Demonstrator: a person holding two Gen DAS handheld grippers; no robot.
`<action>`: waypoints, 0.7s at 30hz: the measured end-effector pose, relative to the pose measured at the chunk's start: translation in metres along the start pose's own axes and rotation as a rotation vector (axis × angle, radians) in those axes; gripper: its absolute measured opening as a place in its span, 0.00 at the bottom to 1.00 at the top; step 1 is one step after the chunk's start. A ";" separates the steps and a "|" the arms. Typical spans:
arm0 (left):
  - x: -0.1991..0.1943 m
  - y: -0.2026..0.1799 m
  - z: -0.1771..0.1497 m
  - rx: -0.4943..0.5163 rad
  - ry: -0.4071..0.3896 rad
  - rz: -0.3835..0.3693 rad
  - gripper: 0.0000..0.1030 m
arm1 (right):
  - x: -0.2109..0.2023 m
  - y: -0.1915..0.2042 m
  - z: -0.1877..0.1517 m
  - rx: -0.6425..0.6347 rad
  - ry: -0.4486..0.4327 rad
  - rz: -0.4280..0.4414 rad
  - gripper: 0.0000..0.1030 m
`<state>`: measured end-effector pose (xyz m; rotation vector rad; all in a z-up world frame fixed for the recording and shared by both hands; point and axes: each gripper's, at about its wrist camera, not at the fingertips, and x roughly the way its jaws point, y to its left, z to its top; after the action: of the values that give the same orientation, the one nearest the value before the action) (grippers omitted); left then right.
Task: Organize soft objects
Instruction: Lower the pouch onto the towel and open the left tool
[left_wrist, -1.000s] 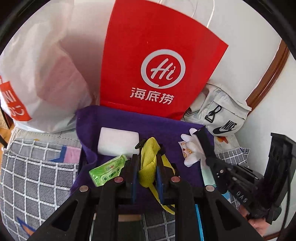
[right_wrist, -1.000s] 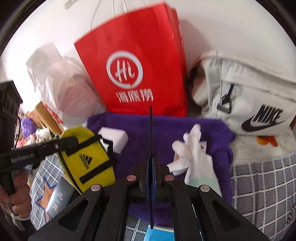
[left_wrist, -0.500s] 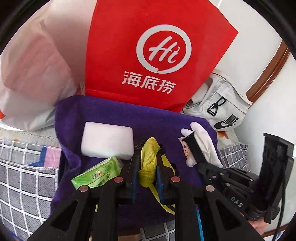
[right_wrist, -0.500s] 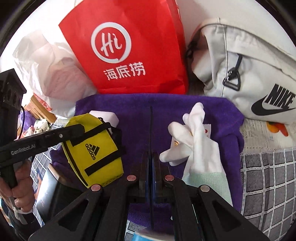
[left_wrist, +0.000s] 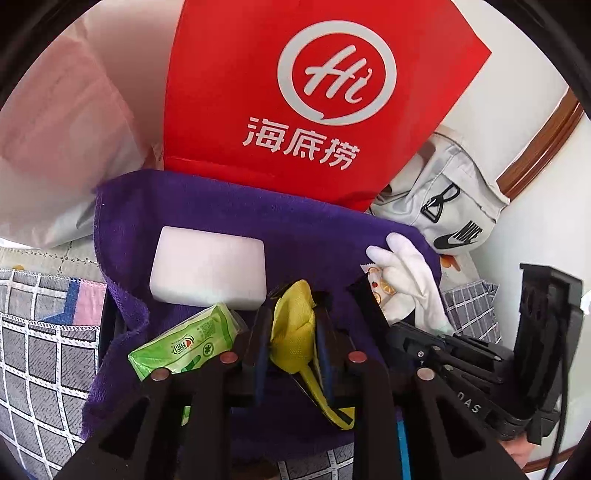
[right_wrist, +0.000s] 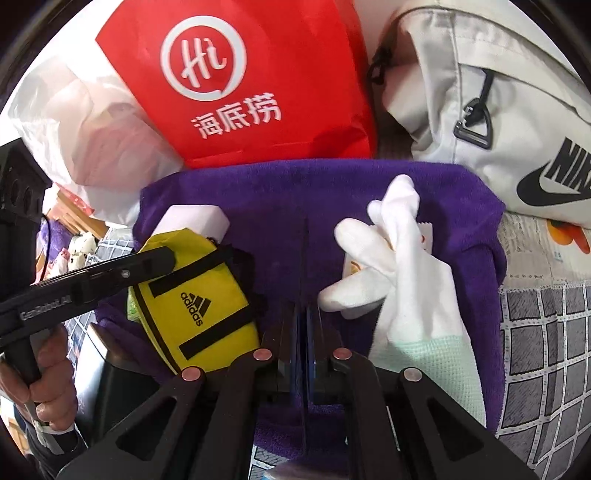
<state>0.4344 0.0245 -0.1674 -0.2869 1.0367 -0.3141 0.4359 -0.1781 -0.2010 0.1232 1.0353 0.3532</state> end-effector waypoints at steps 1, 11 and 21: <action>-0.002 0.001 0.000 -0.003 -0.006 0.000 0.34 | 0.001 0.000 0.000 0.003 0.001 0.000 0.07; -0.019 0.003 0.003 0.010 -0.043 0.036 0.49 | -0.008 0.009 0.002 -0.039 -0.042 -0.035 0.18; -0.053 -0.009 -0.004 0.044 -0.077 0.117 0.51 | -0.054 0.026 -0.012 -0.053 -0.131 -0.026 0.43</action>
<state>0.4048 0.0367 -0.1243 -0.1961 0.9650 -0.2180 0.3942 -0.1732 -0.1558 0.0839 0.8961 0.3448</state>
